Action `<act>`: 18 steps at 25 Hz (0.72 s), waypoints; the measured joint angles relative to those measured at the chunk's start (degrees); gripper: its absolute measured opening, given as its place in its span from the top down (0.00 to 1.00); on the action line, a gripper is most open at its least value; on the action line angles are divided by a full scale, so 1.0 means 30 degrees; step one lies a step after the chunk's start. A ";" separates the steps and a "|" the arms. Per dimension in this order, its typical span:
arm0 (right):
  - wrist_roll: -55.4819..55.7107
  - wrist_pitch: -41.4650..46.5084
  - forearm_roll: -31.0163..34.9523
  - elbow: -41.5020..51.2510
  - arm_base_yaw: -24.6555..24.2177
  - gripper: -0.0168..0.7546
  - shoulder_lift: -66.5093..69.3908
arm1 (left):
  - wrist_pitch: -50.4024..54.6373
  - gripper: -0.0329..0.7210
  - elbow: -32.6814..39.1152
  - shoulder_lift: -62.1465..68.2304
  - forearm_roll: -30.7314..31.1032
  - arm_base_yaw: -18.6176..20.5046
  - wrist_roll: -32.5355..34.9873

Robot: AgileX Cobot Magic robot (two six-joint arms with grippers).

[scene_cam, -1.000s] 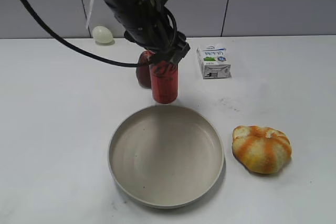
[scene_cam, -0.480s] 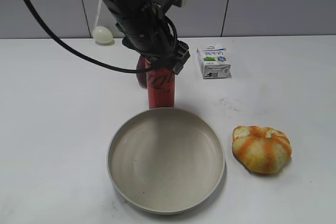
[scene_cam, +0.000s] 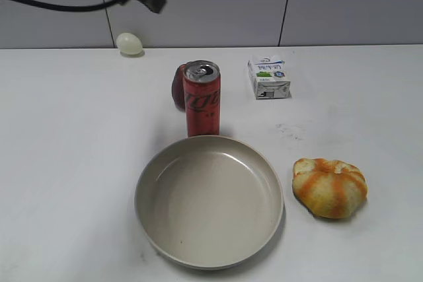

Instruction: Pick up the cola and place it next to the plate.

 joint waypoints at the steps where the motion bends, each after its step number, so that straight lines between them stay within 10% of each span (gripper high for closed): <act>1: 0.0000 0.0000 0.0000 0.0000 0.0000 0.29 0.0000 | 0.0494 0.16 0.0000 -0.0309 0.0022 0.0609 0.0000; 11: 0.0000 0.0000 0.0000 0.0000 0.0000 0.29 0.0000 | 0.4915 0.17 0.0459 -0.1975 -0.1220 0.7132 0.0000; 18: 0.0000 0.0000 0.0000 0.0000 0.0000 0.29 0.0000 | 0.5056 0.17 0.5007 -0.4961 -0.1671 0.8125 0.0140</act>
